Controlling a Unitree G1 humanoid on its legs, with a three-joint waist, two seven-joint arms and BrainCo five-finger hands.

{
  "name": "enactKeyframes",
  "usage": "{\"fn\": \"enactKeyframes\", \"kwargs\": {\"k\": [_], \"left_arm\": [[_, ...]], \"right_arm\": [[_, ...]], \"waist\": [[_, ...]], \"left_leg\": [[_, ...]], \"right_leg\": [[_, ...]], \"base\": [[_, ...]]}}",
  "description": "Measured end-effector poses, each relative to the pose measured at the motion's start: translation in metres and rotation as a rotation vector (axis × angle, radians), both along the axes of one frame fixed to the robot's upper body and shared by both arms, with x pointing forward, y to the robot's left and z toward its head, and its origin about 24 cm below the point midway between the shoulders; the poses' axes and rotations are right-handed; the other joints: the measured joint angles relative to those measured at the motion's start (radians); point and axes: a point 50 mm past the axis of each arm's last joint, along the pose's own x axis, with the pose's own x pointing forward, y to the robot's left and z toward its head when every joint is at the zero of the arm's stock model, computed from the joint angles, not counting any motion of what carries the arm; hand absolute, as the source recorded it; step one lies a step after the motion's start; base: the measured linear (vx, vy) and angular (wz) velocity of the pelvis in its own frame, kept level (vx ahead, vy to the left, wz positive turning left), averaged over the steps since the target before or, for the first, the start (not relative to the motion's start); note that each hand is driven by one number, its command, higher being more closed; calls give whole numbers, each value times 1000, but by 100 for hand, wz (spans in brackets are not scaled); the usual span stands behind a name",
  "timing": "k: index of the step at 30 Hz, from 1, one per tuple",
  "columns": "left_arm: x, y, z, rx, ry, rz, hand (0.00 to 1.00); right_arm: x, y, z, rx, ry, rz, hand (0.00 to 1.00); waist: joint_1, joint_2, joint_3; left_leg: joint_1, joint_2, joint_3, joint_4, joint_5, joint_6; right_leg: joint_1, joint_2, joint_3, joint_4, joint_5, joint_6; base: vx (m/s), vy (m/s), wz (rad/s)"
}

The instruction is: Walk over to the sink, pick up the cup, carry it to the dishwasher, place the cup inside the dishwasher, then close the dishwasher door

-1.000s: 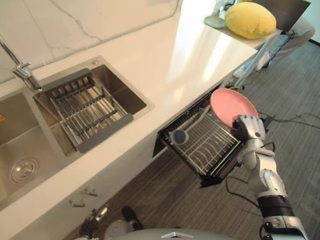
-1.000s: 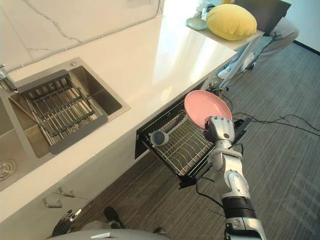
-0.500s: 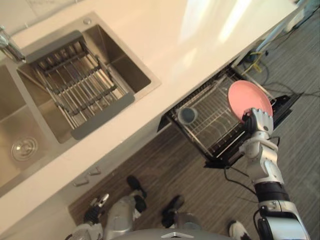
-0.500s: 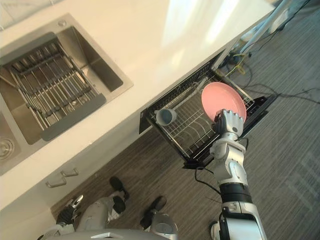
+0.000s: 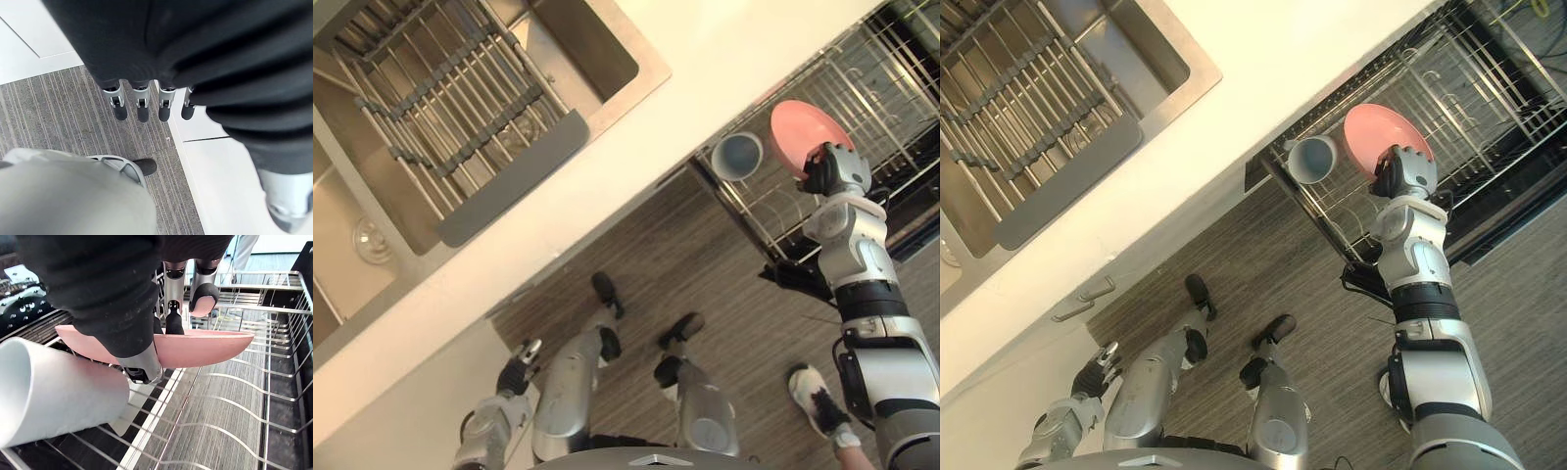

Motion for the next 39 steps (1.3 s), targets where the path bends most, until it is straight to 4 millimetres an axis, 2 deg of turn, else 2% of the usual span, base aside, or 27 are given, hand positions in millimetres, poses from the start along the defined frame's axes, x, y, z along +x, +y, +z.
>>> {"fn": "enactKeyframes", "kwargs": {"k": [5, 10, 12, 13, 14, 17, 21, 24, 28, 29, 30, 36, 39], "left_arm": [[3, -7, 2, -15, -13, -26, 0], [4, -10, 3, -31, -27, -49, 0], [5, -13, 4, -37, -35, -59, 0], [5, -14, 4, -41, -40, -58, 0], [6, -18, 5, -50, -48, -56, 0], [7, -19, 6, -49, -64, -52, 0], [2, -16, 4, -29, -65, -37, 0], [-7, -8, 0, -14, -33, 12, 0], [-29, -1, -13, 11, 57, 51, 0], [-32, -1, -14, 13, 69, 55, 0], [-36, 0, -17, 16, 90, 59, 0], [-49, 1, -23, 22, 139, 67, 0], [-49, 1, -23, 22, 140, 65, 0]], "right_arm": [[2, -8, -9, 143, 35, -41, 0], [1, -13, -13, 408, -19, -11, 0], [-2, -17, -13, 545, -99, -8, 0], [-4, -20, -14, 681, -166, -1, 0], [-7, -26, -17, 895, -269, 2, 0], [-14, -30, -32, 1186, -382, 22, 0], [-28, -44, -43, 1357, -506, 6, 0], [-41, -59, -38, 1426, -676, -28, 0], [-59, -74, -56, 1493, -782, -149, 0], [-61, -75, -59, 1496, -787, -167, 0], [-67, -79, -66, 1508, -800, -208, 100], [-82, -88, -105, 1581, -780, -400, 100], [-87, -91, -115, 1631, -801, -456, 100]], "waist": [[7, 24, 8], [5, 37, 8], [5, 42, 9], [5, 42, 9], [1, 41, 9], [-11, 41, 9], [-27, 40, 8], [-33, 25, -10], [-54, -12, -55], [-57, -14, -61], [-59, -16, -67], [-78, -14, -77], [-78, -6, -81]], "left_leg": [[-5, -7, -55, -6, 21, -7], [13, -7, -108, -26, 47, -29], [43, -9, -110, -42, 55, -34], [60, -9, -110, -42, 55, -34], [87, -10, -110, -44, 55, -34], [127, -10, -118, -69, 58, -38], [170, -16, -123, -90, 62, -40], [200, -16, -123, -94, 62, -41], [227, -12, -123, -94, 60, -45], [230, -12, -123, -94, 59, -46], [240, -11, -119, -94, 57, -49], [248, -5, -101, -94, 46, -66], [227, -4, -91, -94, 44, -68]], "right_leg": [[1, -2, -4, -4, 3, -1], [10, 0, 0, -4, 8, -8], [35, 1, 0, -4, 8, -8], [51, 1, 1, -4, 7, -8], [76, 1, 1, -4, 5, -8], [105, 4, 2, 1, -1, -7], [137, -1, 0, 14, -3, -4], [161, -6, 1, 32, -14, 0], [182, -9, 3, 51, -30, -1], [182, -11, 5, 59, -34, 0], [182, -17, 11, 76, -44, 0], [166, -28, 32, 114, -73, -4], [133, -34, 47, 127, -73, -5]], "base": [[-46, 88, 5], [-54, 69, -2], [-40, 64, 1], [-50, 79, 3], [-53, 77, 2], [-58, 54, 1], [-38, 50, 4], [-16, 28, 1], [0, 0, 0], [-14, 0, -6], [-28, -2, -11], [-39, -6, -9], [-13, -9, -15]]}}
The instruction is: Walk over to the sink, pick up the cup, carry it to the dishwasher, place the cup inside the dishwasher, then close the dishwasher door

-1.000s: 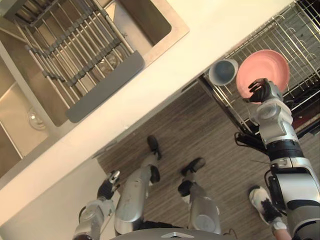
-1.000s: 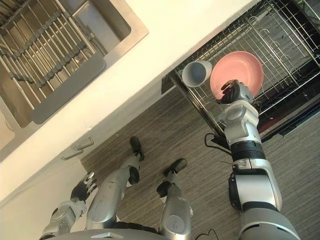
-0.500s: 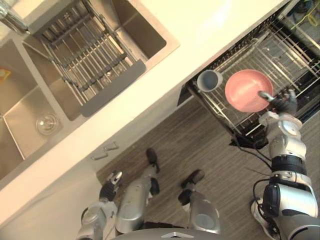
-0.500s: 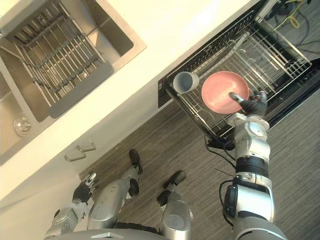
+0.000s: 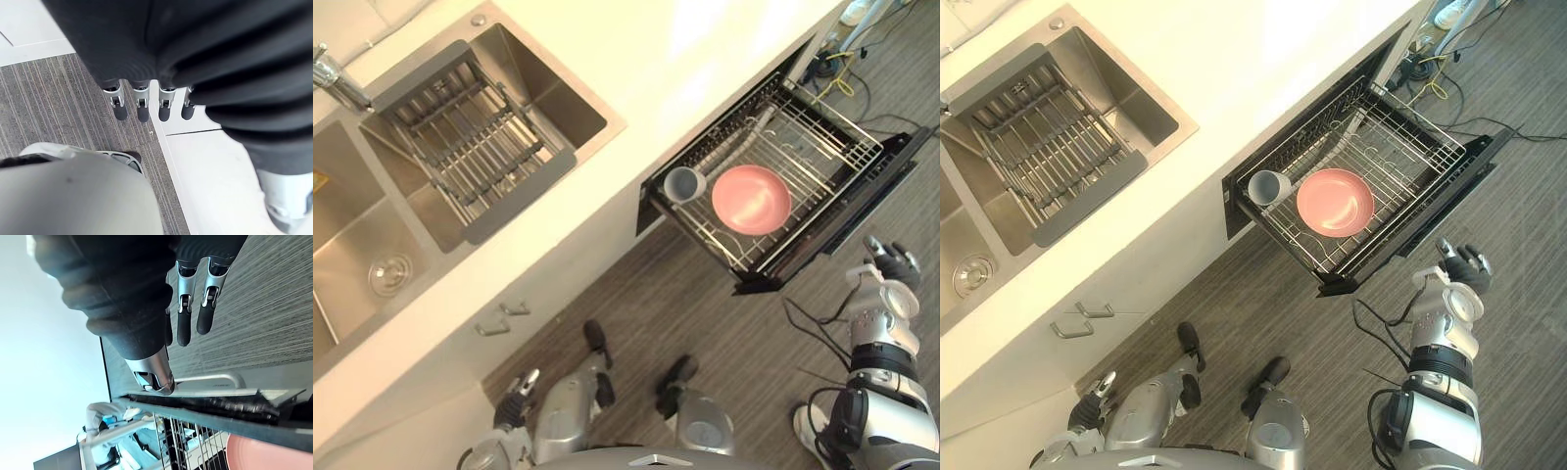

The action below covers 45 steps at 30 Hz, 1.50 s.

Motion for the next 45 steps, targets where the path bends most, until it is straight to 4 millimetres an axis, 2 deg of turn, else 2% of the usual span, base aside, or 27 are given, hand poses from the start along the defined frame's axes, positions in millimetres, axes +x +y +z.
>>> {"fn": "enactKeyframes", "kwargs": {"k": [6, 11, 13, 14, 20, 23, 26, 34, 35, 38, 40, 41, 42, 45], "left_arm": [[3, -1, 2, 3, -17, -15, 0], [12, -8, 5, -4, -35, -61, 0], [16, -13, 6, -14, -46, -94, 0], [17, -14, 6, -15, -47, -98, 0], [25, -23, 8, -32, -58, -149, 0], [31, -29, 10, -39, -71, -176, 0], [31, -30, 9, -45, -67, -177, 0], [23, -31, 8, -68, -66, -171, 0], [20, -31, 7, -74, -62, -175, 0], [15, -34, 6, -80, -60, -192, 0], [9, -39, 3, -93, -46, -195, 0], [8, -41, 3, -98, -44, -196, 0], [6, -44, 2, -112, -42, -199, 0], [-2, -49, -1, -132, -19, -200, 0]], "right_arm": [[-5, 0, -14, 63, 16, -8, 100], [10, 2, -7, 106, -42, 53, 100], [21, 6, 3, 86, -56, 116, 100], [22, 6, 4, 90, -53, 115, 100], [40, 6, 33, -28, -27, 210, 100], [50, 8, 50, -101, 10, 246, 100], [56, 8, 65, -165, 34, 277, 100], [86, 30, 99, -328, 105, 370, 100], [95, 41, 110, -370, 96, 402, 100], [99, 43, 122, -471, 148, 401, 100], [113, 65, 137, -591, 159, 478, 100], [115, 69, 136, -603, 171, 487, 0], [117, 73, 130, -649, 229, 500, 0], [120, 81, 124, -731, 299, 512, 0]], "waist": [[3, 30, 4], [11, 76, 18], [23, 99, 27], [25, 100, 27], [24, 129, 39], [26, 157, 50], [51, 172, 54], [81, 178, 51], [90, 179, 50], [123, 184, 46], [136, 185, 46], [141, 185, 46], [156, 185, 46], [150, 185, 46]], "left_leg": [[-27, -3, 4, 1, 8, 8], [-71, -9, -10, 4, 17, 6], [-78, -15, -14, 6, 19, 3], [-83, -17, -15, 6, 22, -1], [-124, -23, -36, 24, 28, 5], [-128, -29, -70, 24, 35, 15], [-130, -29, -85, 25, 42, 12], [-126, -67, -187, 24, 72, 8], [-126, -74, -202, 24, 75, 6], [-122, -86, -215, 24, 83, 9], [-115, -97, -235, 23, 90, 1], [-108, -98, -236, 22, 90, 1], [-99, -99, -236, 22, 91, 1], [-94, -99, -235, 21, 91, 1]], "right_leg": [[-39, -15, 3, 33, -7, 1], [-102, -46, -1, 111, -43, 0], [-119, -63, -1, 145, -60, 0], [-127, -69, -1, 155, -64, -1], [-169, -91, -6, 198, -75, -4], [-168, -109, -30, 231, -105, -13], [-167, -116, -43, 255, -121, -11], [-115, -198, -160, 395, -208, -6], [-110, -211, -173, 417, -222, -4], [-91, -233, -202, 452, -255, -3], [-69, -252, -227, 480, -275, 5], [-60, -252, -230, 481, -279, 5], [-45, -252, -240, 480, -284, 5], [-29, -248, -253, 475, -289, 7]], "base": [[35, -19, 0], [44, -26, 6], [29, -17, 5], [0, 0, 0], [0, -7, 3], [-50, 7, 21], [-40, -10, 17], [27, -67, 46], [34, -83, 43], [31, -75, 40], [46, -104, 32], [42, -86, 25], [30, -62, 15], [28, -65, 9]]}}
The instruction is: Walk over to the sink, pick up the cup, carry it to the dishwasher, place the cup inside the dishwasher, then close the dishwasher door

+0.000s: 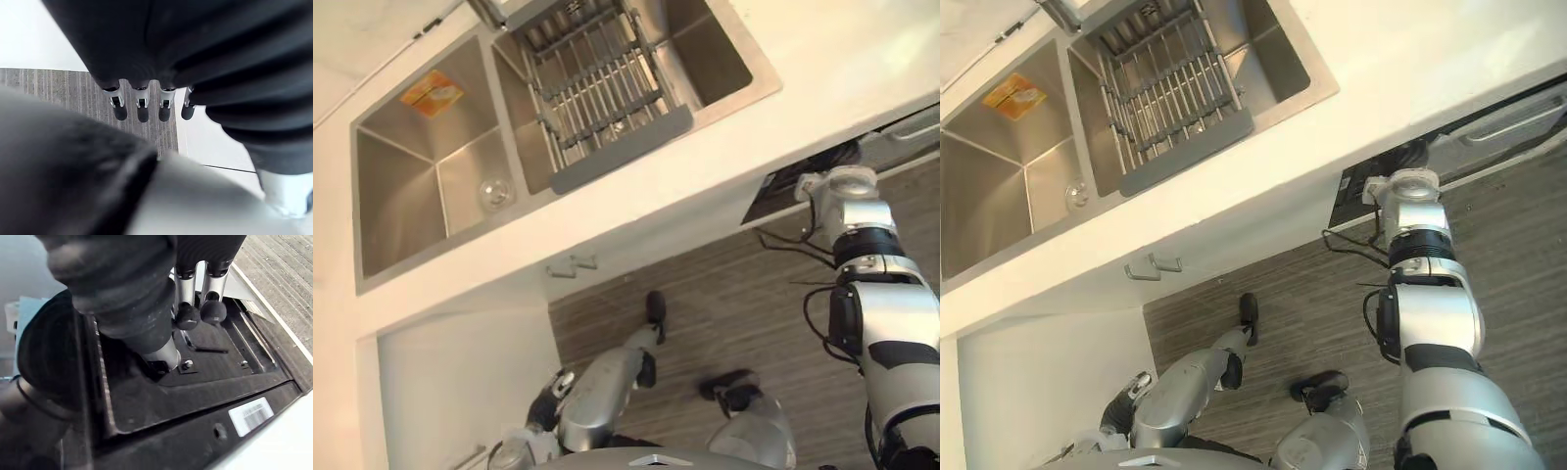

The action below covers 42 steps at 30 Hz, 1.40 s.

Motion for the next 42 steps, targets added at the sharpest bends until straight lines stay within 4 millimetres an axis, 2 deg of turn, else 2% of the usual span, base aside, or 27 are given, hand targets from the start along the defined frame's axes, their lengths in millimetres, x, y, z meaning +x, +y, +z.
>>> {"fn": "enactKeyframes", "kwargs": {"k": [4, 7, 9, 10, 11, 12, 13, 14, 15, 16, 19, 20, 24, 26, 28, 29, 30, 31, 32, 33, 34, 35, 36, 37, 40, 41, 42], "left_arm": [[0, 0, 1, -9, -20, -7, 0], [-1, 1, 1, -13, -42, -1, 0], [-1, 3, 1, -16, -47, 21, 0], [-1, 6, 1, -21, -47, 50, 0], [-1, 8, 1, -21, -45, 70, 0], [-1, 14, 1, -19, -40, 106, 0], [-2, 23, 1, -9, -39, 153, 0], [-3, 28, 1, -1, -35, 174, 0], [-7, 38, -1, 14, -21, 215, 0], [-9, 47, -1, 32, -12, 239, 0], [-8, 60, 0, 63, -17, 275, 0], [-8, 63, 1, 70, -16, 297, 0], [-11, 68, -1, 73, 12, 331, 0], [-20, 73, -6, 85, 80, 379, 0], [-26, 78, -8, 97, 123, 398, 0], [-31, 83, -9, 125, 157, 392, 0], [-34, 85, -10, 137, 168, 388, 0], [-37, 85, -11, 151, 187, 381, 0], [-39, 81, -12, 159, 206, 353, 0], [-38, 77, -13, 163, 212, 332, 0], [-31, 75, -12, 178, 205, 277, 0], [-27, 74, -12, 187, 196, 257, 0], [-17, 73, -10, 185, 177, 245, 0], [-8, 73, -9, 183, 163, 235, 0], [-2, 59, -11, 154, 171, 219, 0], [-3, 56, -12, 143, 180, 235, 0], [-6, 58, -13, 142, 192, 266, 0]], "right_arm": [[-3, 4, -9, -39, -2, 23, 0], [-17, 11, -48, 41, -45, 29, 0], [-33, 21, -86, 88, -19, 62, 0], [-50, 29, -125, 141, 47, 69, 0], [-61, 33, -145, 173, 87, 61, 0], [-82, 44, -183, 236, 171, 52, 0], [-116, 59, -230, 318, 280, 24, 0], [-133, 66, -249, 361, 333, -4, 0], [-166, 74, -282, 430, 428, -76, 0], [-194, 78, -303, 479, 499, -138, 0], [-230, 76, -323, 517, 548, -235, 0], [-232, 78, -325, 527, 540, -246, 0], [-234, 82, -328, 573, 549, -222, 0], [-242, 90, -337, 649, 597, -223, 0], [-251, 93, -342, 718, 625, -249, 0], [-266, 96, -349, 769, 673, -254, 0], [-273, 96, -352, 780, 693, -251, 0], [-280, 94, -353, 800, 708, -246, 0], [-285, 88, -353, 800, 714, -248, 0], [-286, 87, -354, 805, 720, -241, 0], [-293, 91, -356, 829, 737, -230, 0], [-293, 92, -356, 842, 727, -229, 0], [-291, 92, -355, 841, 718, -211, 0], [-295, 94, -356, 837, 718, -206, 0], [-298, 92, -353, 751, 708, -146, 0], [-299, 92, -352, 733, 709, -128, 0], [-303, 95, -352, 703, 721, -97, 0]], "waist": [[-7, -1, 1], [-19, -8, 6], [-30, -31, 14], [-41, -39, 13], [-48, -60, 15], [-53, -85, 14], [-61, -115, 10], [-69, -132, 12], [-81, -167, 7], [-89, -199, 2], [-99, -254, -13], [-98, -269, -22], [-90, -301, -48], [-81, -328, -96], [-84, -350, -118], [-88, -387, -146], [-90, -395, -161], [-94, -400, -172], [-108, -368, -188], [-120, -352, -189], [-146, -322, -187], [-157, -315, -190], [-176, -324, -197], [-185, -313, -191], [-186, -312, -193], [-188, -312, -195], [-186, -314, -200]], "left_leg": [[11, 6, 5, -1, 1, -2], [39, 20, 20, -5, -11, -19], [41, 32, 42, -5, -14, -23], [48, 40, 61, -5, -23, -34], [49, 42, 66, -8, -25, -36], [56, 48, 78, -17, -26, -39], [60, 58, 90, -19, -38, -53], [64, 60, 94, -18, -41, -57], [71, 63, 112, -18, -48, -67], [78, 63, 120, -18, -51, -70], [87, 66, 137, -21, -55, -69], [88, 67, 137, -22, -57, -68], [102, 73, 143, -29, -87, -48], [108, 67, 171, -29, -106, -21], [115, 55, 204, -29, -140, 0], [140, 31, 260, 12, -190, 2], [143, 21, 265, 46, -216, -10], [151, 5, 244, 66, -244, 7], [182, 4, 193, 80, -265, 35], [198, 10, 157, 80, -265, 47], [215, 33, 79, 91, -273, 49], [217, 41, 43, 92, -275, 49], [239, 45, -29, 84, -274, 49], [265, 42, -97, 80, -277, 43], [348, 43, -225, 80, -306, 25], [358, 44, -245, 86, -314, 19], [368, 47, -267, 104, -337, 5]], "right_leg": [[16, 15, -1, -20, 3, 3], [51, 49, -1, -70, 20, 11], [64, 78, -1, -113, 37, 14], [75, 96, 1, -140, 47, 16], [76, 104, 2, -153, 53, 18], [82, 120, 6, -178, 63, 19], [95, 147, 3, -217, 81, 21], [105, 157, 2, -237, 89, 24], [118, 173, 4, -273, 104, 25], [129, 185, 7, -304, 118, 31], [146, 211, 13, -363, 148, 33], [149, 218, 14, -375, 154, 33], [174, 235, 8, -393, 156, 36], [182, 236, 7, -409, 141, 44], [195, 219, 4, -402, 122, 65], [207, 170, 4, -364, 100, 114], [214, 152, 1, -328, 98, 134], [211, 95, 68, -196, 103, 101], [167, 74, 228, -52, 157, 20], [135, 75, 310, 25, 198, -21], [93, 138, 475, 87, 135, 8], [76, 184, 532, 72, 81, 18], [58, 256, 597, 22, 13, 12], [44, 292, 622, -43, -15, -5], [-43, 319, 731, -109, -17, -12], [-60, 318, 758, -123, -2, -10], [-79, 316, 806, -164, 45, -5]], "base": [[16, -47, 0], [24, -34, -5], [31, -27, -8], [35, -25, -7], [53, -39, -15], [59, -53, -16], [71, -67, -14], [69, -68, -10], [61, -51, -10], [57, -40, -11], [-7, 2, -10], [-61, 12, -4], [-94, 8, 9], [-60, 17, 4], [9, 46, 27], [76, 87, 41], [170, 110, 54], [240, 141, 60], [269, 147, 74], [294, 143, 117], [250, 46, 123], [298, 7, 171], [348, -36, 182], [293, -27, 180], [320, -91, 148], [236, -159, 133], [211, -193, 138]]}}
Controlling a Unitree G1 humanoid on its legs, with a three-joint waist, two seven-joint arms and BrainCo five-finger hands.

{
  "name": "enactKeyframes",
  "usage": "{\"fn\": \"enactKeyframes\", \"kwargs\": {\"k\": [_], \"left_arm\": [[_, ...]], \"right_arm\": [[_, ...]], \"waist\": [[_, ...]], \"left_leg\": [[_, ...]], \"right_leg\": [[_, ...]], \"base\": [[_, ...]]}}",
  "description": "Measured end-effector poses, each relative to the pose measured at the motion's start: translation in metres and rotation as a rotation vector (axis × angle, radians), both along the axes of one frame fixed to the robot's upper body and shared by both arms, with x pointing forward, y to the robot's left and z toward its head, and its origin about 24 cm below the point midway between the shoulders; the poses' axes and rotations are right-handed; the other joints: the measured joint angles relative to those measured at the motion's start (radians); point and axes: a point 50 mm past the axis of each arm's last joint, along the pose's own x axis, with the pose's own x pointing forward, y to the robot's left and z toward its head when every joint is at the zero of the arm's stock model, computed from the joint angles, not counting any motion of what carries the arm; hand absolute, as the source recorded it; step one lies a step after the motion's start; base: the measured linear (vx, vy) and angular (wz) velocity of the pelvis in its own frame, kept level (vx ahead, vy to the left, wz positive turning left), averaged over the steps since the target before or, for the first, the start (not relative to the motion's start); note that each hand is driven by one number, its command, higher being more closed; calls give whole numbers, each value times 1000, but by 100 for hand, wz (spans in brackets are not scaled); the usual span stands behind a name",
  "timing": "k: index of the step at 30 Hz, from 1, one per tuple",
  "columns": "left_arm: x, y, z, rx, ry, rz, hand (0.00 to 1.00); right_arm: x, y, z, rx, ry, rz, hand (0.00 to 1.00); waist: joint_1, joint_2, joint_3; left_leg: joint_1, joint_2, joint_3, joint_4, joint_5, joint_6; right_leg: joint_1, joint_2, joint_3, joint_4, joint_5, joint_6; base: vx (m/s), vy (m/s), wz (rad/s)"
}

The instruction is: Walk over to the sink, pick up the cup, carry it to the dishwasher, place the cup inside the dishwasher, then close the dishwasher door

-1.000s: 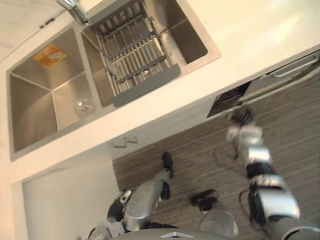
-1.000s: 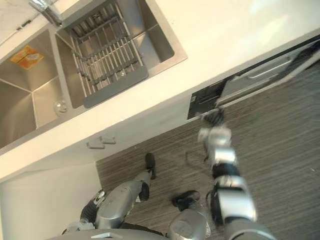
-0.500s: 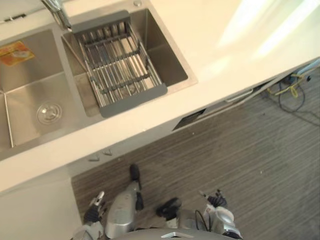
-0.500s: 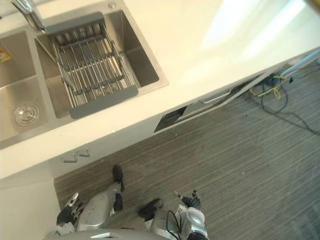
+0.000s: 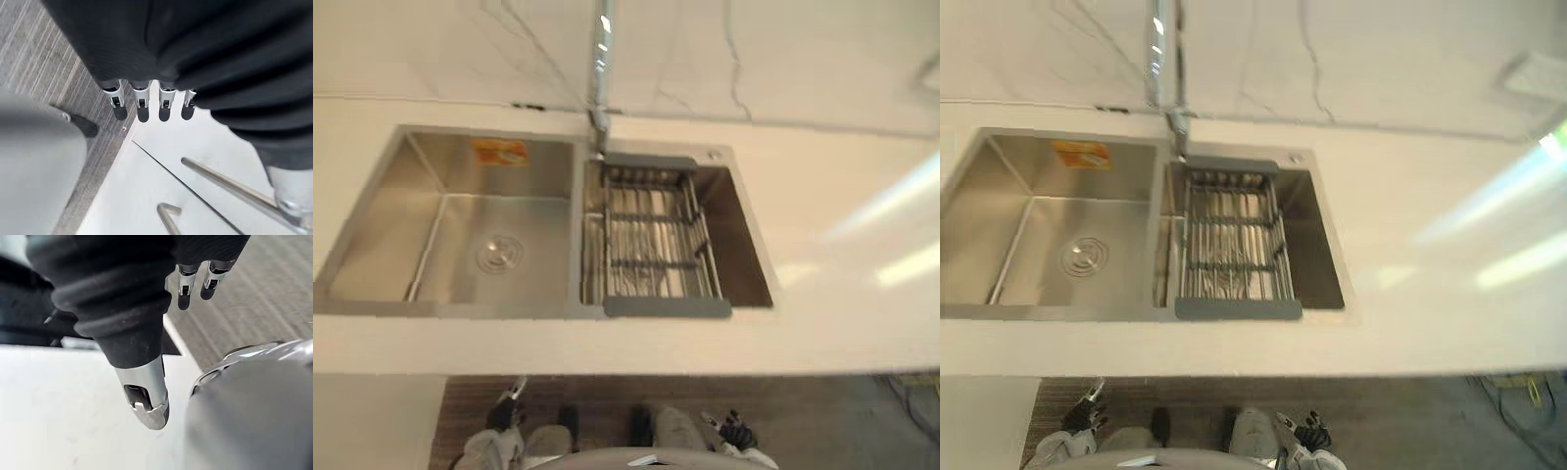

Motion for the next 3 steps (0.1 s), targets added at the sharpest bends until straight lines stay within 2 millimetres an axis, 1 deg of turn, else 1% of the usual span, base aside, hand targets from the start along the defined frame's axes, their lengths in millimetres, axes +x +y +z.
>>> {"fn": "enactKeyframes", "kwargs": {"k": [1, 2, 3], "left_arm": [[-4, 2, -1, 8, 13, 11, 0], [-6, 5, -1, 15, 17, 22, 0], [-11, 12, -1, 34, 25, 51, 0]], "right_arm": [[-7, 2, 0, -19, 7, 33, 0], [-12, 5, -2, -13, 18, 45, 0], [-14, 11, -3, 6, 31, 60, 0]], "waist": [[-1, -7, -19], [3, -22, -43], [26, -45, -67]], "left_leg": [[2, 4, 2, 29, -29, -17], [-3, 1, 20, 37, -39, -29], [3, -1, 54, 44, -56, -46]], "right_leg": [[19, -5, 37, -9, 83, 6], [41, -13, 52, -33, 167, 8], [82, -28, 49, -83, 161, 20]], "base": [[222, -200, 130], [262, -233, 93], [176, -149, 38]]}}
